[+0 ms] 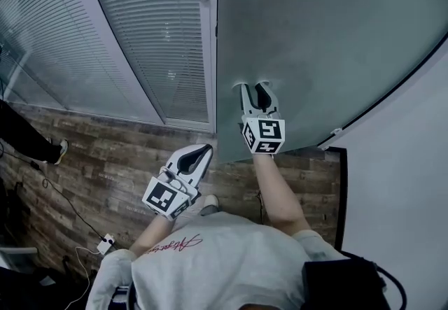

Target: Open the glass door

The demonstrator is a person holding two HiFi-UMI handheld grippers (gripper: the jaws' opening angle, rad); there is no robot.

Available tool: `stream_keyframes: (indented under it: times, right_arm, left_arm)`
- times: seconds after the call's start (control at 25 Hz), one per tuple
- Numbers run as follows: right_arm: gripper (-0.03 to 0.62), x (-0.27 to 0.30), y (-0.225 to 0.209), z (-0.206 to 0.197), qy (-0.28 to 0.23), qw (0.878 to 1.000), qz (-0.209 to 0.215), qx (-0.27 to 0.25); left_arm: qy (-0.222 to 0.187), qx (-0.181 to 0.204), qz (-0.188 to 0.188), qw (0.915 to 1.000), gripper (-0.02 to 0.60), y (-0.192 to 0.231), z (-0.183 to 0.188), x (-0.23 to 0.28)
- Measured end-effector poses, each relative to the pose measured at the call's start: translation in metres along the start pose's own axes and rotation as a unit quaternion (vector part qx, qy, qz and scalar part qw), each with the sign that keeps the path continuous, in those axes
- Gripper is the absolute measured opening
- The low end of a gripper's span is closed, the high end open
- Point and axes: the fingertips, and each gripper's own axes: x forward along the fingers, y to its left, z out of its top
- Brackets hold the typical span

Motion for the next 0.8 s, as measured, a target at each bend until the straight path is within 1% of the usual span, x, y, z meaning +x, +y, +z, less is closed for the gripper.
stream_keyframes:
  times: [0.32, 0.52, 0.64, 0.8]
  right_arm:
    - [0.132, -0.06, 0.012, 0.006, 0.001, 0.999, 0.046, 0.01]
    - [0.132, -0.094, 0.013, 0.01, -0.002, 0.998, 0.059, 0.015]
    - [0.132, -0.116, 0.018, 0.013, -0.005, 0.998, 0.065, 0.015]
    - [0.132, -0.145, 0.024, 0.019, -0.01, 0.998, 0.067, 0.014]
  left_arm:
    - [-0.008, -0.001, 0.043, 0.999, 0.017, -0.066, -0.003, -0.023]
    - [-0.009, 0.007, 0.069, 0.9975, 0.017, -0.1, -0.003, -0.039]
    - [-0.009, 0.011, 0.077, 0.9969, 0.017, -0.117, -0.002, -0.051]
    - [-0.013, 0.014, 0.073, 0.9972, 0.017, -0.135, 0.006, -0.064]
